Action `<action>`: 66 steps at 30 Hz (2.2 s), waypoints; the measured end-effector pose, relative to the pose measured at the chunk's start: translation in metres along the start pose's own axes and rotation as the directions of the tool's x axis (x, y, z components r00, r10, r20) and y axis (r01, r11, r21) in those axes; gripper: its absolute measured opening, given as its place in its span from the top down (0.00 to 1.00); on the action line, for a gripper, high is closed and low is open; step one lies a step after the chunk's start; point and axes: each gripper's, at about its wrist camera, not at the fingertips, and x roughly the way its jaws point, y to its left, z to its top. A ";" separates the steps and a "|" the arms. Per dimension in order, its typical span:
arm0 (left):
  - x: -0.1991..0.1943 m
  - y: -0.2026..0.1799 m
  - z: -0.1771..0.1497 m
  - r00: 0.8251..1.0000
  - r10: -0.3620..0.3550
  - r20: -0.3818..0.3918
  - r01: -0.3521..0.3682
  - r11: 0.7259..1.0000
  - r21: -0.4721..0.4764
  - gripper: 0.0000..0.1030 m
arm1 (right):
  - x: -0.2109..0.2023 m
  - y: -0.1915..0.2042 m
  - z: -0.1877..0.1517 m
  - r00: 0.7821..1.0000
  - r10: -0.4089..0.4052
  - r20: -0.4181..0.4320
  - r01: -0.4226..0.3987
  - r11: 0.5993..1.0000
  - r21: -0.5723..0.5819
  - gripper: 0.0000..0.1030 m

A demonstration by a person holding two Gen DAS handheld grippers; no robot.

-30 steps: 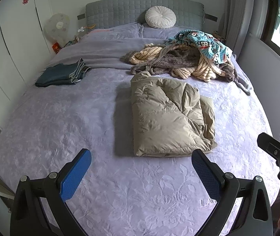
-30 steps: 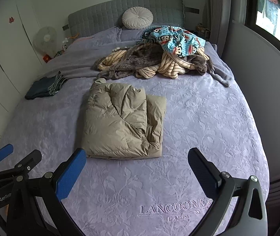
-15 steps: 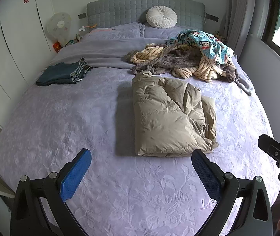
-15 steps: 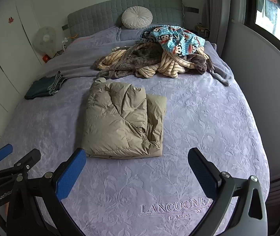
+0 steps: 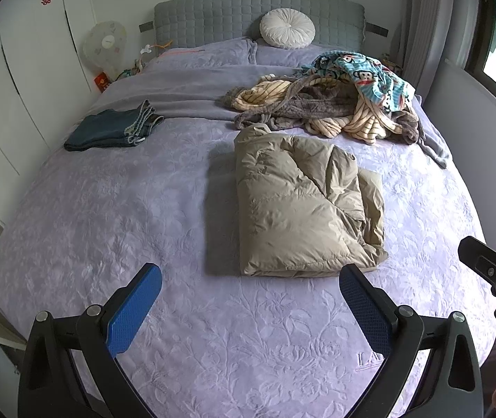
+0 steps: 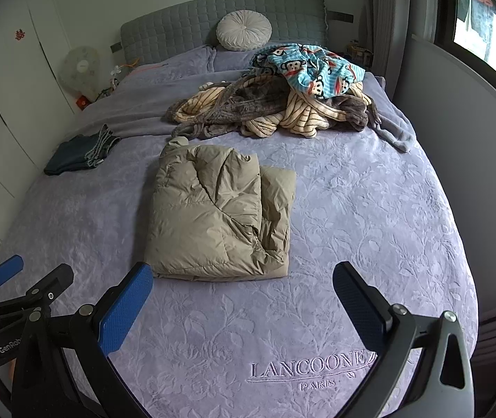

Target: Fold large clothes

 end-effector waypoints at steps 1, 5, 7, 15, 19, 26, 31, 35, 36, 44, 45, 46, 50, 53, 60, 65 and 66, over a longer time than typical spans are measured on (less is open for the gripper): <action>0.000 0.000 0.000 1.000 0.000 0.000 0.000 1.000 -0.001 0.01 | 0.000 0.000 0.000 1.000 0.000 0.000 0.000 1.000 -0.001 0.00; 0.000 0.000 0.000 1.000 0.000 0.000 0.000 1.000 -0.003 0.01 | 0.000 0.000 0.000 1.000 0.000 0.000 0.000 1.000 0.001 0.00; 0.001 -0.002 0.002 1.000 -0.001 0.000 0.001 1.000 -0.002 0.01 | 0.000 0.000 0.000 1.000 -0.002 0.000 0.002 1.000 0.001 0.00; 0.002 0.002 0.001 1.000 -0.001 -0.001 0.001 1.000 -0.002 0.01 | 0.000 0.000 -0.001 1.000 -0.002 0.000 0.002 1.000 -0.002 0.00; 0.002 0.001 0.001 1.000 0.001 -0.002 -0.001 1.000 -0.002 0.01 | 0.000 0.000 0.000 1.000 -0.001 -0.001 0.001 1.000 -0.002 0.00; 0.002 0.001 0.002 1.000 0.000 -0.002 0.000 1.000 0.000 0.01 | 0.000 -0.001 0.001 1.000 0.001 -0.002 -0.001 1.000 -0.004 0.00; 0.002 0.001 0.003 1.000 -0.001 -0.002 0.001 1.000 0.001 0.01 | 0.000 -0.001 0.002 1.000 0.001 -0.002 -0.001 1.000 -0.006 0.00; 0.002 0.001 0.003 1.000 -0.001 -0.003 0.001 1.000 0.001 0.01 | 0.001 -0.001 0.002 1.000 0.001 -0.002 -0.001 1.000 -0.005 0.00; 0.002 0.002 0.003 1.000 0.000 -0.003 0.000 1.000 0.001 0.01 | 0.000 -0.001 0.002 1.000 0.001 -0.002 -0.001 1.000 -0.005 0.00; 0.003 0.002 0.004 1.000 -0.001 -0.004 0.001 1.000 0.003 0.01 | 0.000 0.000 0.002 1.000 0.001 -0.002 -0.001 1.000 -0.006 0.00; 0.003 0.003 0.003 1.000 -0.001 -0.004 0.001 1.000 0.002 0.01 | 0.000 0.000 0.002 1.000 0.002 -0.001 -0.002 1.000 -0.006 0.00; 0.004 0.004 0.003 1.000 0.000 -0.004 0.000 1.000 0.003 0.01 | -0.001 0.000 0.002 1.000 0.001 -0.002 -0.001 1.000 -0.005 0.00; 0.003 0.003 0.003 1.000 0.000 -0.003 0.000 1.000 0.004 0.01 | 0.000 0.000 0.003 1.000 0.001 -0.003 -0.001 1.000 -0.004 0.00; 0.003 0.003 0.003 1.000 0.000 -0.003 0.000 1.000 0.003 0.01 | 0.000 0.000 0.003 1.000 0.001 -0.002 -0.001 1.000 -0.004 0.00; 0.004 0.001 0.005 1.000 -0.002 -0.006 0.002 1.000 0.004 0.01 | 0.001 -0.001 0.004 1.000 0.002 -0.003 -0.002 1.000 -0.006 0.00; 0.004 0.001 0.006 1.000 0.000 -0.005 0.000 1.000 0.006 0.01 | 0.001 -0.001 0.004 1.000 0.002 -0.003 -0.002 1.000 -0.005 0.00; 0.004 0.000 0.006 1.000 -0.001 -0.005 0.001 1.000 0.006 0.01 | 0.002 -0.001 0.004 1.000 0.003 -0.004 -0.003 1.000 -0.006 0.00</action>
